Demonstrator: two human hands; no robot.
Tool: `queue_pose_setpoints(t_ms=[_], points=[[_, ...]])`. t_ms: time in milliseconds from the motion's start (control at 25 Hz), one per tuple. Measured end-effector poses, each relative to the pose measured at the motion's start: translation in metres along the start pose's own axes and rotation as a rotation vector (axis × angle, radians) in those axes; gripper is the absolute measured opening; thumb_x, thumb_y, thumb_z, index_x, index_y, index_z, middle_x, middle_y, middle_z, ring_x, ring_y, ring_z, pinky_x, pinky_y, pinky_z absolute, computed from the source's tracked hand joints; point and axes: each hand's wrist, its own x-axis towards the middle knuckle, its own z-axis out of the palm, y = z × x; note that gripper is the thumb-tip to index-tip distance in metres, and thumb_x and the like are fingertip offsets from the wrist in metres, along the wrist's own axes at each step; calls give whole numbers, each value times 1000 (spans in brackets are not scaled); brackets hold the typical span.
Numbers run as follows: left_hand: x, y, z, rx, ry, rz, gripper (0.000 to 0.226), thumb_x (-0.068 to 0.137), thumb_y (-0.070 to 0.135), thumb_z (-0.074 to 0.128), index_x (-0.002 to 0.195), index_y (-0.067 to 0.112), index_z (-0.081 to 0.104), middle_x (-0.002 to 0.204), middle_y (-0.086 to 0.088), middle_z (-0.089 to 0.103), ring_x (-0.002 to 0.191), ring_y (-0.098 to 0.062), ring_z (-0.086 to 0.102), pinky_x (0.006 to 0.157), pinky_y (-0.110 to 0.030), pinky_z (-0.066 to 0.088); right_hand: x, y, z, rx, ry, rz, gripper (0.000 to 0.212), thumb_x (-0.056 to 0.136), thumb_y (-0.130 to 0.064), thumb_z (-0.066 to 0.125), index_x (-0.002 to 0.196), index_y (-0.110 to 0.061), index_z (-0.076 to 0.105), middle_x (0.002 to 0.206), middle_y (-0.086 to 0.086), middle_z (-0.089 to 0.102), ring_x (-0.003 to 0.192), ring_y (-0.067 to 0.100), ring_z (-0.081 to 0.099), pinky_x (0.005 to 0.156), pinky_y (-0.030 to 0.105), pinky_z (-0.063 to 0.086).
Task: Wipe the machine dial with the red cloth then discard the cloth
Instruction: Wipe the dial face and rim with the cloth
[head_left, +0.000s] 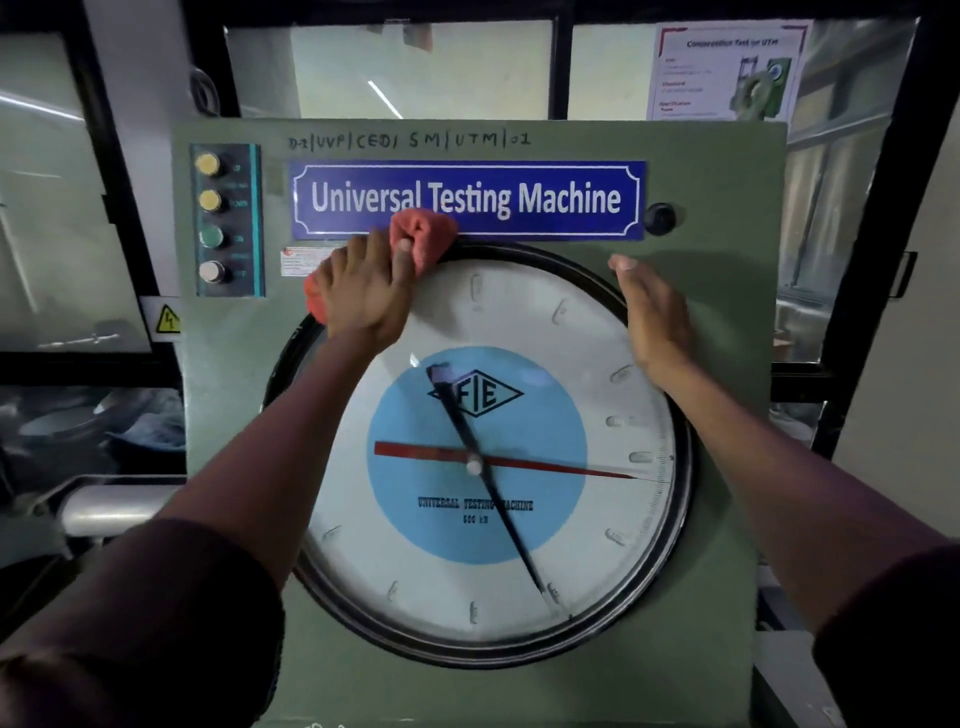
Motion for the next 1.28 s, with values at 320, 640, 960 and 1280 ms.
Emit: queue_pose_setpoints(t_ms=[320, 640, 960, 1280], points=[[-68, -88, -9, -185, 92, -435, 45, 111, 39, 27, 128, 5, 52, 135, -21, 54, 127, -40, 47, 109, -51, 28, -2, -15, 27, -28, -122, -51, 44, 109, -47, 40, 140, -24, 61, 139, 0, 65, 124, 15, 58, 104, 32, 43], [-67, -98, -14, -326, 72, -524, 64, 108, 52, 15, 143, 12, 52, 144, -18, 53, 136, -37, 44, 114, -51, 22, -5, -20, 31, -70, -126, -50, 46, 110, -40, 41, 149, -20, 55, 152, 2, 57, 140, 18, 51, 119, 38, 38], [-34, -45, -8, -30, -18, 166, 74, 106, 60, 35, 166, 26, 10, 175, 0, 7, 161, -21, -1, 128, -47, -1, -5, -15, 30, -69, -155, -43, 47, 108, -43, 40, 150, -24, 52, 153, -2, 56, 140, 15, 51, 120, 39, 38], [-47, -51, 13, 166, 60, 508, 58, 110, 41, 27, 163, 16, 28, 171, -7, 22, 160, -25, 12, 131, -44, 5, 14, -7, 24, -168, -191, 7, 52, 99, -65, 34, 134, -36, 59, 141, -5, 64, 130, 18, 58, 111, 40, 44]])
